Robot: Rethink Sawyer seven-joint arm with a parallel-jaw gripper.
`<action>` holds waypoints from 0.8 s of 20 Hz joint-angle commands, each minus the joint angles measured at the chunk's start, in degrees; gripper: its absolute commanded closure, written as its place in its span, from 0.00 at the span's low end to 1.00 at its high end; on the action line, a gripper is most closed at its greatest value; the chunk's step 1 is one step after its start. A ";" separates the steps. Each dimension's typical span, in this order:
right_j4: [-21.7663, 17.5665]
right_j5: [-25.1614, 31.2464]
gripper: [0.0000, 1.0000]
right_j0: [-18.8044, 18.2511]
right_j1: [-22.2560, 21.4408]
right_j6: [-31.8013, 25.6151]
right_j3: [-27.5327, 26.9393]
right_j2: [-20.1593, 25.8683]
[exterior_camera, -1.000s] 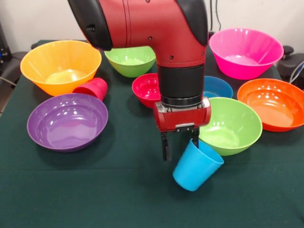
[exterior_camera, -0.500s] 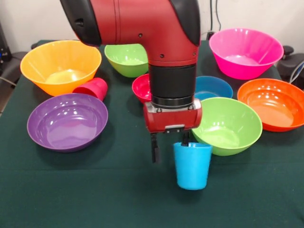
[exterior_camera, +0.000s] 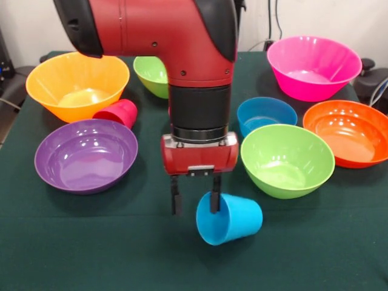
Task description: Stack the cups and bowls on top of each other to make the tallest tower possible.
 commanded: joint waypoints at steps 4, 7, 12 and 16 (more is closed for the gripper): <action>-2.13 5.27 0.00 0.37 3.28 -5.97 -2.85 -1.16; -1.82 5.31 0.00 0.91 3.74 -5.14 -3.34 -1.33; -1.32 5.71 0.00 2.11 4.76 -3.63 -4.05 -1.70; -1.28 4.95 0.00 3.76 7.01 -1.05 -4.75 -2.93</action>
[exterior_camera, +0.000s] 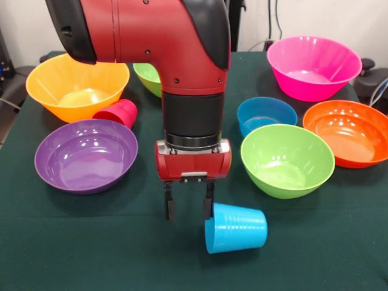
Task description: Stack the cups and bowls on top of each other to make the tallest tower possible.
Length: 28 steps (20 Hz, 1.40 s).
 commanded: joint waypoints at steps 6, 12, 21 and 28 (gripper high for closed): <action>0.01 3.56 0.00 3.90 6.76 1.00 -2.16 -2.10; 1.04 1.87 0.00 2.59 10.73 -0.34 -3.08 0.17; 7.25 5.85 0.00 1.04 10.86 -2.57 -0.34 4.03; 13.52 7.58 0.00 1.68 8.00 -0.78 1.04 5.84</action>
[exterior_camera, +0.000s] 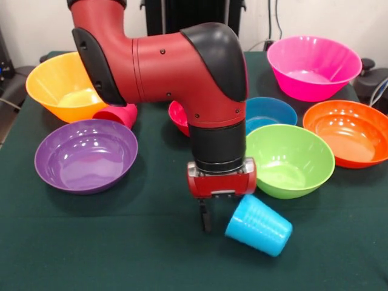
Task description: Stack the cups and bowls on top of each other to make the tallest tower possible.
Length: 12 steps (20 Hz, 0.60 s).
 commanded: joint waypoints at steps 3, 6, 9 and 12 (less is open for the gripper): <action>7.14 8.37 0.00 -0.11 0.11 -0.43 4.37 6.65; 9.42 8.45 0.00 -0.51 0.27 -0.27 5.12 7.24; 10.85 7.65 0.00 -0.01 0.13 0.70 5.54 6.82; 11.55 7.28 0.00 1.62 -0.13 1.54 4.53 5.46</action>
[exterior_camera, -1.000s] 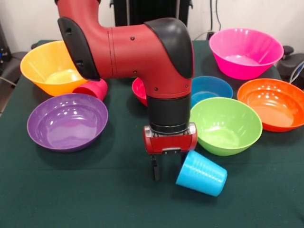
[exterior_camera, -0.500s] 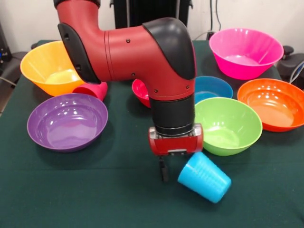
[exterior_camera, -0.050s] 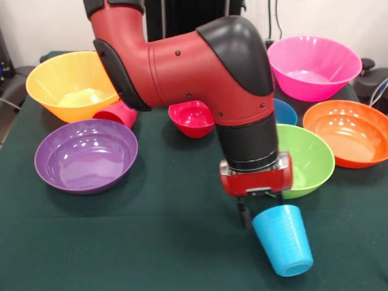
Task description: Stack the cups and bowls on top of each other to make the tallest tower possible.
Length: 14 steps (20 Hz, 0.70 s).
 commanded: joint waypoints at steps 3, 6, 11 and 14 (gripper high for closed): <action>3.01 7.08 0.00 2.85 -0.58 1.89 1.74 0.72; 3.68 7.88 0.00 2.46 -1.98 1.57 2.86 0.51; 3.10 7.90 0.00 0.21 -5.12 -0.85 5.42 0.08; -0.49 1.21 0.00 -0.40 -4.36 -2.05 5.78 -0.74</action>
